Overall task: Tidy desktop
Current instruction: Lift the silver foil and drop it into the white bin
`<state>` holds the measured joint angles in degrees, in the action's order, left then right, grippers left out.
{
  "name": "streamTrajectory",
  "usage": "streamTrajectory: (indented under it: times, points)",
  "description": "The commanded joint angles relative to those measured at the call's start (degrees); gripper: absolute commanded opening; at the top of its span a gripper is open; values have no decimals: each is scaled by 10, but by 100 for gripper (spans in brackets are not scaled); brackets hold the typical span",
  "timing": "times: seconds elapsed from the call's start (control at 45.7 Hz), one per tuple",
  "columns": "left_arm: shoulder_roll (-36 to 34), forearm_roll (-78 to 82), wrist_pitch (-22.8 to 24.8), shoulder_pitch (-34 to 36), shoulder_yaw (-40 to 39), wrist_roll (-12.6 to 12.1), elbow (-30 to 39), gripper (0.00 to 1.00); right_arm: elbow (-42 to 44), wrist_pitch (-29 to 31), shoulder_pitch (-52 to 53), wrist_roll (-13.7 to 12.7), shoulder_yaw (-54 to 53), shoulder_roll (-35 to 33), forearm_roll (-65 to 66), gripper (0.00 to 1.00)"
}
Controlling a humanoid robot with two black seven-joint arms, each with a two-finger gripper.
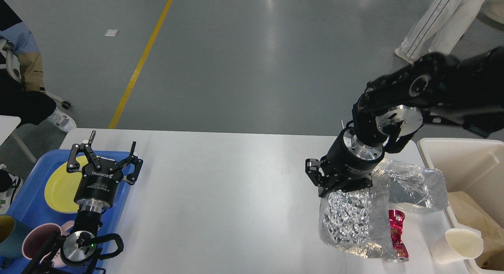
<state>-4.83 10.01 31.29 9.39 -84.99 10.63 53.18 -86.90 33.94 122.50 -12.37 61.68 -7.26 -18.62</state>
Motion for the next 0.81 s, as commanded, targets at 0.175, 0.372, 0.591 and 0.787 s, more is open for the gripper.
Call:
streamTrajectory:
  times: [0.175,0.372,0.591,0.787]
  points:
    - [0,-1,0,0,0,0,0,96,-20,142,226,6,119,-35,0,0]
    - [0,0,0,0,0,1,0,96,-20,148,247,6,152,-43,1,0]
    - [0,0,0,-1,0,0,0,96,-6,78,224,6,278,-64,2,0]
    - [0,0,0,-1,0,1,0,96,79,-2,130,1,331,-180,24,0]
